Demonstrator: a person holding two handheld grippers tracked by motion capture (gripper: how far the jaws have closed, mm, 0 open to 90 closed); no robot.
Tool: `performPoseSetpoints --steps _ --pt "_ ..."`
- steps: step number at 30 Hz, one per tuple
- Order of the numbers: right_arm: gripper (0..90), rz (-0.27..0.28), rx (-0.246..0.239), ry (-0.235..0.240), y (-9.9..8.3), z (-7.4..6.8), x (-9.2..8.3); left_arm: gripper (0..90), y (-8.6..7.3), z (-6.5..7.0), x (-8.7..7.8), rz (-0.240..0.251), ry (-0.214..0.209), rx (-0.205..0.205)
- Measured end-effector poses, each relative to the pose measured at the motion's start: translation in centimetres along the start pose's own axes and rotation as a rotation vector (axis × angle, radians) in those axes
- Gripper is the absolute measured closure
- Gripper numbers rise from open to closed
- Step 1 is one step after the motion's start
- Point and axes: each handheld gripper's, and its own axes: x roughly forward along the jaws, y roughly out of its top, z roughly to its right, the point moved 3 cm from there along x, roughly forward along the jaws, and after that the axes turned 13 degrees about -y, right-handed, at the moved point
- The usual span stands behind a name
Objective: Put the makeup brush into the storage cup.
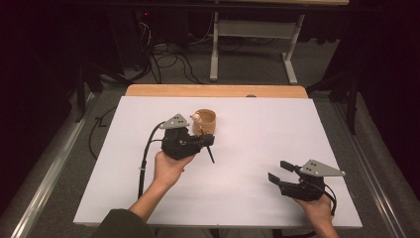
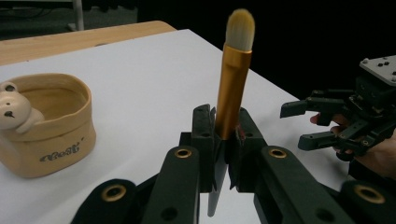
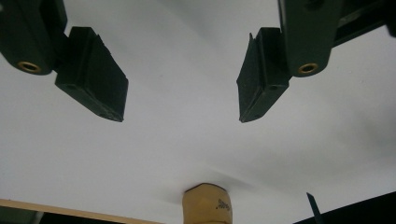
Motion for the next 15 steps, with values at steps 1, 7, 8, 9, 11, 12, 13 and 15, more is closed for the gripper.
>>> performPoseSetpoints --steps 1,7,8,9,11,12,13,15 --pt "35.5 0.001 -0.002 0.002 0.0 -0.05 0.04 82.4 0.11 -0.03 -0.05 0.001 0.002 0.001" --pt "35.5 -0.005 -0.006 0.006 -0.05 -0.28 0.17 82.4 0.49 -0.54 -0.22 0.003 0.014 -0.01" --pt "35.5 -0.006 -0.003 0.004 -0.04 -0.26 0.13 82.4 0.53 -0.61 -0.23 0.006 0.015 -0.011" --pt "35.5 0.0 -0.005 0.004 -0.02 -0.21 0.13 82.4 0.57 -0.66 -0.27 0.004 0.018 -0.011" --pt "35.5 0.001 -0.004 0.003 0.01 -0.18 0.13 82.5 0.67 -0.75 -0.32 0.005 0.022 -0.011" --pt "35.5 0.001 -0.008 0.005 0.02 -0.22 0.16 82.5 0.86 -0.83 -0.4 0.006 0.026 -0.01" --pt "35.5 -0.004 -0.003 0.006 -0.02 -0.28 0.17 82.5 0.86 -0.83 -0.4 0.006 0.026 -0.01" --pt "35.4 -0.004 -0.008 0.006 -0.03 -0.27 0.22 82.4 1.02 -0.95 -0.46 0.008 0.029 -0.01"
